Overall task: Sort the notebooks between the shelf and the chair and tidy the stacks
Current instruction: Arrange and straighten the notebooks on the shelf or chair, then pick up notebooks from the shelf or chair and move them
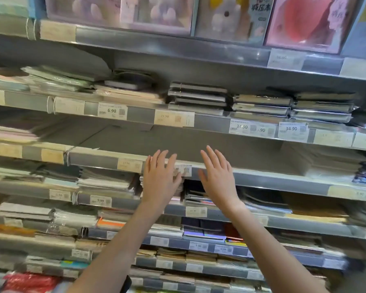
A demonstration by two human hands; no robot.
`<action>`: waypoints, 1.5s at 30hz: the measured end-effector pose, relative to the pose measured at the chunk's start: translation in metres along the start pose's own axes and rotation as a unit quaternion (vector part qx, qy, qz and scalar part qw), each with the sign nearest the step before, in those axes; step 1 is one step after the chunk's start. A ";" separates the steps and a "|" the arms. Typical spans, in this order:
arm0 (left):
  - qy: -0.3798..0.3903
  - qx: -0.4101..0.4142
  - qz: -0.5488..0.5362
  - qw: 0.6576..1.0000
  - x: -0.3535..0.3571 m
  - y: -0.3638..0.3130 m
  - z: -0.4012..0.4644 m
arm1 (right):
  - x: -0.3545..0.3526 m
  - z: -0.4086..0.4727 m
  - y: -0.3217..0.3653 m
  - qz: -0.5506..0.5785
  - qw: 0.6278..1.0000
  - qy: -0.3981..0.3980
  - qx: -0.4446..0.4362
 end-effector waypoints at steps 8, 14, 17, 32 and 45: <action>0.109 -0.052 -0.025 0.992 0.046 0.024 -0.092 | 0.073 -0.074 0.018 0.035 0.993 0.110 0.000; 0.177 -0.102 -0.042 0.978 0.092 0.055 -0.178 | 0.142 -0.146 0.036 0.056 0.983 0.173 0.003; 0.213 -0.124 -0.038 0.968 0.120 0.075 -0.234 | 0.186 -0.188 0.048 0.048 0.974 0.222 -0.004; 0.413 -0.298 -0.004 0.860 0.231 0.163 -0.525 | 0.373 -0.414 0.104 0.110 0.887 0.449 0.005; 0.415 -0.487 -0.053 0.766 0.273 0.200 -0.634 | 0.479 -0.493 0.127 0.128 0.840 0.528 0.020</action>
Point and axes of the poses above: each hand's wrist, its own z-axis towards the middle knuckle, its own x-axis out of the palm, y = z × x, the point moved 8 cm from there along z, towards the middle knuckle, and after that the axes turned 6 degrees about -z, right-handed, at the moved point
